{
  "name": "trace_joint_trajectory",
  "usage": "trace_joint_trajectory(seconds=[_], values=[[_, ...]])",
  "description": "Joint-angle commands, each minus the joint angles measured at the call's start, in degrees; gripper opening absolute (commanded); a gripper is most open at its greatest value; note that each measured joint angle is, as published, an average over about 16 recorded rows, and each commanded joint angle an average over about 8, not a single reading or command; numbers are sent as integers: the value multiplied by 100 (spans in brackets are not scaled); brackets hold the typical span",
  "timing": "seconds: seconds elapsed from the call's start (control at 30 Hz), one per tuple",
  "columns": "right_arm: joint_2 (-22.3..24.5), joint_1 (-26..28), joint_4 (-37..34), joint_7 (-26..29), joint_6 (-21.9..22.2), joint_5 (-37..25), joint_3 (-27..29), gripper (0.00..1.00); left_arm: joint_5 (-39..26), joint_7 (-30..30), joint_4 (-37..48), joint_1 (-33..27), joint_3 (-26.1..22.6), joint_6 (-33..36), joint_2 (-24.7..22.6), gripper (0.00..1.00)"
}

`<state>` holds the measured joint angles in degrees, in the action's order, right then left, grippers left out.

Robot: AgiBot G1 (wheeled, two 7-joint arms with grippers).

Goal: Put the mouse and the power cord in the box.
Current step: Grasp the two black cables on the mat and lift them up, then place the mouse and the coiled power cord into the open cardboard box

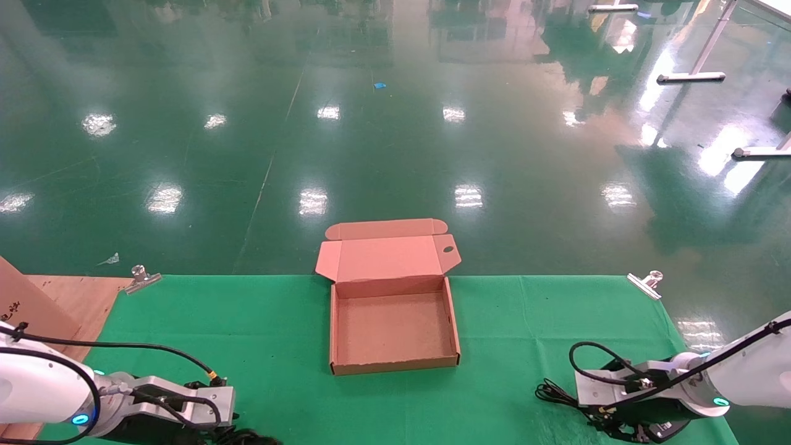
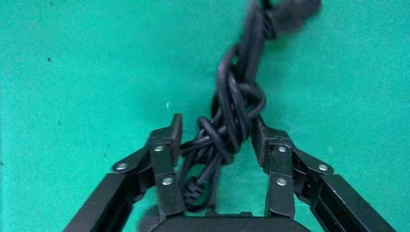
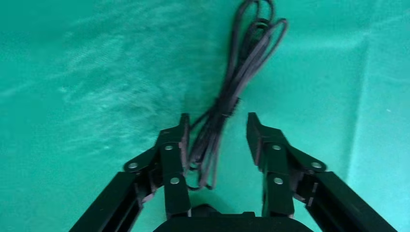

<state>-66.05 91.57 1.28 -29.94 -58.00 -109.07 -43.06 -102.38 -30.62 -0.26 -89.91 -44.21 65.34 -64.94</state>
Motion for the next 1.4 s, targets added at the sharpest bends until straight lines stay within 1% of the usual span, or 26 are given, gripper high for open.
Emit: trace_joint_trajectory(seconds=[0.03,0.23,0.4,0.53,0.63,0.73,0.83,0.97,1.07,1.23,1.4], values=[[8,12,-29,-15,-62,4,2,0,21,-7,12,21,15,-55,22,0],[24,12,-71,-42,-137,25,16,0,34,-15,12,91,24,-301,21,0],[35,23,-85,-60,-178,49,34,0,33,-28,3,89,23,-354,21,0],[76,75,-86,-83,-271,96,67,0,35,-59,-14,0,25,-179,50,0],[134,171,-74,-116,-438,160,111,0,34,-102,-29,-143,23,196,94,0],[207,329,-48,-174,-752,249,171,0,31,-148,-48,-345,20,690,156,0],[283,554,-7,-264,-1227,347,237,0,23,-187,-79,-588,13,1143,227,0],[360,932,67,-380,-1899,479,325,0,-9,-197,-146,-932,-10,1505,305,0],[371,1243,131,-424,-2294,574,387,0,-54,-169,-218,-1219,-40,1681,327,0],[256,1730,227,-376,-2746,714,479,0,-92,-52,-373,-1739,-61,1871,263,0],[7,2227,320,-180,-2998,829,555,0,-104,100,-599,-2334,-61,1973,41,0]])
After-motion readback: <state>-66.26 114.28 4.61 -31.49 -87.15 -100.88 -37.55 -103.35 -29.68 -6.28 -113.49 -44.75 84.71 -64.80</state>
